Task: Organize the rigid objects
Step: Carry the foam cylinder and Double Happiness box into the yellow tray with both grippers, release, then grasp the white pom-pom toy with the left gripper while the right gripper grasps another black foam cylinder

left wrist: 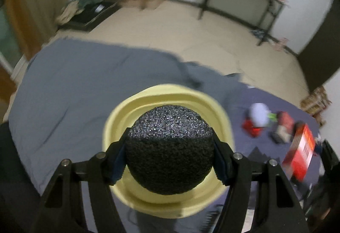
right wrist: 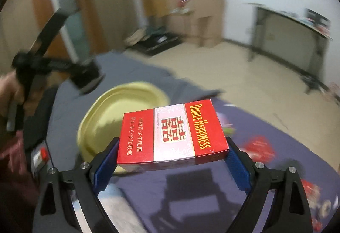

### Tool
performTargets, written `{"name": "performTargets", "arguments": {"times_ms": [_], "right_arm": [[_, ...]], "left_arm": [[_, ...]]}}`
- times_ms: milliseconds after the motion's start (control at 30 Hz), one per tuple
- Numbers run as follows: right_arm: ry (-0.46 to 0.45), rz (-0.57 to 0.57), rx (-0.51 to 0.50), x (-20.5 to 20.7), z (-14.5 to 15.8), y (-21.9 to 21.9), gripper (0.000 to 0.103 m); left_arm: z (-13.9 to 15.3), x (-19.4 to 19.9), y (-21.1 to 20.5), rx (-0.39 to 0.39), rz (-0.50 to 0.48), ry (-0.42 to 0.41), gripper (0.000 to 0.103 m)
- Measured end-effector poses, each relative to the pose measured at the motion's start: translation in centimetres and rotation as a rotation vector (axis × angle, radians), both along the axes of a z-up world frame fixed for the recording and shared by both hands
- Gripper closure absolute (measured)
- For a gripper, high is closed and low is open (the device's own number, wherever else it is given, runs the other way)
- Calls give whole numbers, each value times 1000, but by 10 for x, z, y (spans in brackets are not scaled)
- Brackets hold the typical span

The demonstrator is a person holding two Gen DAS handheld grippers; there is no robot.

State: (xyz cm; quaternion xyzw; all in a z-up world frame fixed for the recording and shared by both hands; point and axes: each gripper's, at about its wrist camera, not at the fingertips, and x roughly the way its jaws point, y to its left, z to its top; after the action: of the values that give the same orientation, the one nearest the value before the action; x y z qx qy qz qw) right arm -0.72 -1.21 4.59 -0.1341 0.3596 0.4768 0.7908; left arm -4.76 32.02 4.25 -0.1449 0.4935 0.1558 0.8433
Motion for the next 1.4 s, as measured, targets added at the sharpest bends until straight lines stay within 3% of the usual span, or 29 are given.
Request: {"name": "performTargets", "arguments": {"times_ms": [133,367,667,767,833,933,1133,1267,1400], "right_arm": [[18,126,-117,-25,-50,74,11],[26,216,-240,-52,-111,153,11],[-59,207,-330,-71,-152,210,10],[-36,215,-352,-76,-153,220,11],[-26,201,-350,-79,-152,223,5],[11,174,-250,-80,-128,211,1],[-10,48,-118,-61,-62,144,0],[-37,-165,-110,-14,-41,62,0],[-2,-426,-134,44,-52,-32,0]], "left_arm": [[-41,2,32,-35,43,45,35],[-106,32,44,-24,39,132,35],[-147,37,59,-47,38,163,34],[-150,33,61,-75,41,140,32],[-145,26,63,-103,55,137,19],[-116,22,59,-91,51,80,0],[-45,40,5,-61,-56,-12,0],[-21,68,-62,-60,-176,-45,0],[-33,96,-116,-48,-251,1,0]]}}
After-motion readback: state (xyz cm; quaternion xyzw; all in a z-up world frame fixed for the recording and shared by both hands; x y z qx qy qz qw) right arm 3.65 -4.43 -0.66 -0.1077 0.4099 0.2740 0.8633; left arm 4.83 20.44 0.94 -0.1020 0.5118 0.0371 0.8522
